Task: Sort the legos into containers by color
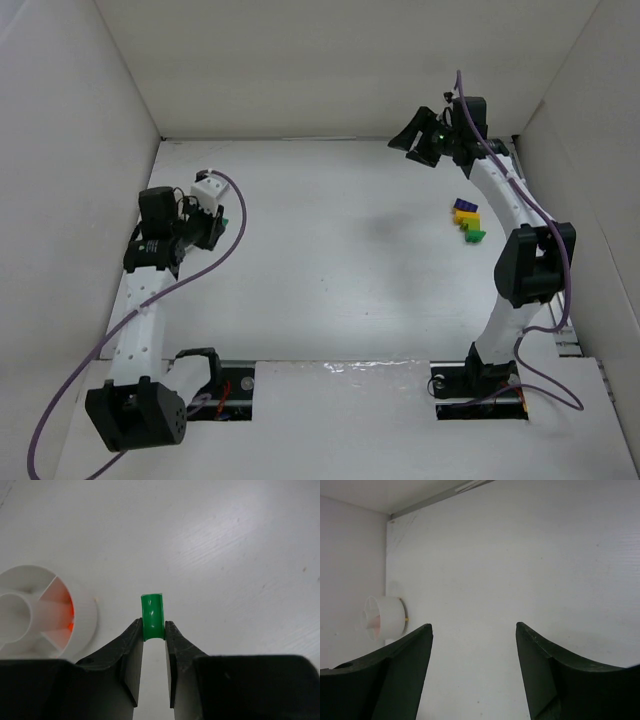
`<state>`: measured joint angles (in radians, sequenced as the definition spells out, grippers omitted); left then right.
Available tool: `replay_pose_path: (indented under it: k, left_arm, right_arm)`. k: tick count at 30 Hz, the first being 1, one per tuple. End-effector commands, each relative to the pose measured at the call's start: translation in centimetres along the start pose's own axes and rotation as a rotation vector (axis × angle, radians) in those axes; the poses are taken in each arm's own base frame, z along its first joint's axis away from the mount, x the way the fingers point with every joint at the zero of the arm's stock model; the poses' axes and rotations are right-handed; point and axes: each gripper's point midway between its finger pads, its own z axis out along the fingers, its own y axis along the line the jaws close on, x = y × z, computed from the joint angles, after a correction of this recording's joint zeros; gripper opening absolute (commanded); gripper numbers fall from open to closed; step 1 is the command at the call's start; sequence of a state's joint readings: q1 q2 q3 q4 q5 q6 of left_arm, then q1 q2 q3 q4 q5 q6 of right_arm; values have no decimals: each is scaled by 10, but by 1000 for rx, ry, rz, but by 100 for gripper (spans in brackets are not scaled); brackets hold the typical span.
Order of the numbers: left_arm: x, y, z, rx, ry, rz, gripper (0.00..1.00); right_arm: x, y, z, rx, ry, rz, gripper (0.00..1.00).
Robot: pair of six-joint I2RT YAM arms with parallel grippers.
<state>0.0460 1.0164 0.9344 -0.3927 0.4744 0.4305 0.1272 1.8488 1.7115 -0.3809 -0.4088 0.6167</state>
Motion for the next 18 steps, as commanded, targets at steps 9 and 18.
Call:
replay_pose_path:
  k: [9,18]
  left_arm:
    - [49,47,-65,105,271,303,5]
    - [62,115,-73,-9,371,295,7]
  right_arm:
    - [-8,26,-29,-170,1,-146,72]
    - [-7,27,-29,-178,6,-146,72]
